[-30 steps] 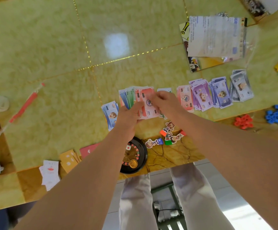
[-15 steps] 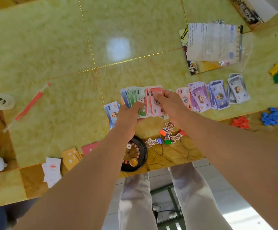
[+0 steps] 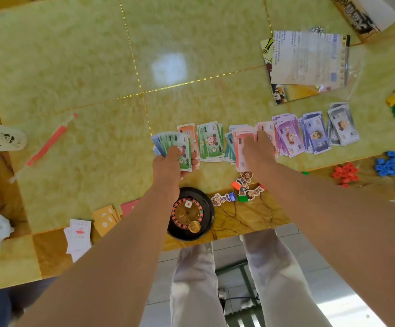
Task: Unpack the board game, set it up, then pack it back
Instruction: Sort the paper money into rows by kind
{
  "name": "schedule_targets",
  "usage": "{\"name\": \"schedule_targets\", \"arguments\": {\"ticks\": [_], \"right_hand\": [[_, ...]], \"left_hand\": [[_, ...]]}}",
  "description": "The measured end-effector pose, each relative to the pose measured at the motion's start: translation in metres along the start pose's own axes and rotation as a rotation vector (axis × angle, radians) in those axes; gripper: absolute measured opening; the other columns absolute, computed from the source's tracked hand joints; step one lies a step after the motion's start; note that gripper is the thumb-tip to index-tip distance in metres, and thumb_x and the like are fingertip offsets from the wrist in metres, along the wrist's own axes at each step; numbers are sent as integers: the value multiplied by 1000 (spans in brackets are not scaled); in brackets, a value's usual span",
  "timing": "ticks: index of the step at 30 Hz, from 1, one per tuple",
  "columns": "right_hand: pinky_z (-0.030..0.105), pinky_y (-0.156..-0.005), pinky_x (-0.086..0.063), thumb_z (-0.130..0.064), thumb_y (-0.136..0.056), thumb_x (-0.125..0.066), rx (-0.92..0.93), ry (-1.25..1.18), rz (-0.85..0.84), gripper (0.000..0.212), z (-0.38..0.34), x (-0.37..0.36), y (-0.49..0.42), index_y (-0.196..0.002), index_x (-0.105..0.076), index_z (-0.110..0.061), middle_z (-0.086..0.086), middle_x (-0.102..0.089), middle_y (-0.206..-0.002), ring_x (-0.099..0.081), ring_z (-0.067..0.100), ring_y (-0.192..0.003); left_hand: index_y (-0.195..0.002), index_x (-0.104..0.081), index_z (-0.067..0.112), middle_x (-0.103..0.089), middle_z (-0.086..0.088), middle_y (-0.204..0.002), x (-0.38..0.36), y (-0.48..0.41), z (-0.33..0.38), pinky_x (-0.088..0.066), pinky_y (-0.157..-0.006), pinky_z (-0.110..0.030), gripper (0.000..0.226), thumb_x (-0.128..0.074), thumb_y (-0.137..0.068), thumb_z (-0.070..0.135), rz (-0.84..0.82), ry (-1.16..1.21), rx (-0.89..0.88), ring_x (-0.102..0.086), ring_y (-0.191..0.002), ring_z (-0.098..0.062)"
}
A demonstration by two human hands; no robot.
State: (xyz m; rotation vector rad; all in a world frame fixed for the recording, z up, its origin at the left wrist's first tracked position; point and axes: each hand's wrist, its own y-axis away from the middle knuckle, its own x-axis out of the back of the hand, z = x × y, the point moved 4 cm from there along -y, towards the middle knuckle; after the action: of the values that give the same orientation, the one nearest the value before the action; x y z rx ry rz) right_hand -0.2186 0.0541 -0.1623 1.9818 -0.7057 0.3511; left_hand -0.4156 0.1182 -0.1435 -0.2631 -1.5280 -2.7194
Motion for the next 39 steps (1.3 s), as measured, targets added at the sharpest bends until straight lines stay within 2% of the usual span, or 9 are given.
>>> {"name": "schedule_targets", "arguments": {"ticks": [4,7,11,14,21,25,28,33,39], "right_hand": [[34,-71,-46,-6,-92,-45,43,-58,-92,18,-5,-12,5,-106,-54,-12,6,-58,-98,-55,22,-86],[36,-78,-52,-1,-88,-52,85,-95,-170,26,-13,-24,10,-109,-60,-14,4,-63,-99,-62,23,-91],[25,-65,-46,2,-87,-53,120,-117,-175,24,-22,-38,12,-102,-63,-15,4,-66,-97,-62,20,-86],[25,-64,-46,0,-88,-53,103,-95,-172,27,-23,-43,14,-109,-63,-12,5,-67,-101,-62,20,-87],[24,-55,-37,-5,-87,-47,70,-105,-119,15,-24,-31,12,-92,-58,-13,-1,-57,-76,-49,16,-65],[31,-69,-44,-7,-89,-48,72,-76,-42,19,-18,-6,2,-98,-62,-14,3,-62,-89,-55,19,-78],[37,-81,-53,-4,-88,-52,51,-72,45,26,-7,23,-8,-107,-66,-13,2,-65,-95,-61,21,-89],[38,-86,-54,-2,-84,-64,12,-78,108,27,18,58,-29,-106,-64,-18,-2,-65,-94,-63,19,-92],[16,-58,-37,-6,-86,-66,73,-30,163,23,31,67,-43,-96,-50,-20,-11,-52,-75,-52,9,-72]], "left_hand": [[-113,-60,4,-70,-20,-108,2,0,-2,-53,-86,-51,28,-49,-91,17,-20,-14,-1,-68,-96,-38],[-109,-62,7,-72,-17,-103,3,1,0,-55,-84,-47,23,-47,-93,15,-31,-11,-15,-69,-92,-35],[-90,-60,11,-72,-3,-70,13,-5,3,-57,-67,-34,18,-43,-95,7,-46,23,-50,-69,-59,-18],[-87,-60,11,-70,2,-60,20,-9,5,-57,-65,-32,19,-44,-95,7,-54,15,-47,-66,-53,-12],[-99,-63,8,-72,-6,-76,0,-2,11,-57,-71,-32,20,-43,-94,8,-194,15,-20,-68,-66,-20],[-120,-57,-1,-70,-17,-96,-21,5,12,-57,-62,-28,31,-43,-95,9,-228,4,19,-65,-71,-22],[-115,-59,3,-68,-21,-110,-41,10,9,-55,-83,-42,25,-46,-94,10,-220,4,36,-65,-86,-28],[-106,-60,4,-69,-16,-92,-80,12,-4,-55,-75,-37,20,-45,-93,5,-255,5,18,-66,-72,-22],[-84,-58,11,-69,1,-63,-109,13,-18,-55,-54,-20,18,-45,-95,5,-253,-31,21,-66,-54,-6]]}}
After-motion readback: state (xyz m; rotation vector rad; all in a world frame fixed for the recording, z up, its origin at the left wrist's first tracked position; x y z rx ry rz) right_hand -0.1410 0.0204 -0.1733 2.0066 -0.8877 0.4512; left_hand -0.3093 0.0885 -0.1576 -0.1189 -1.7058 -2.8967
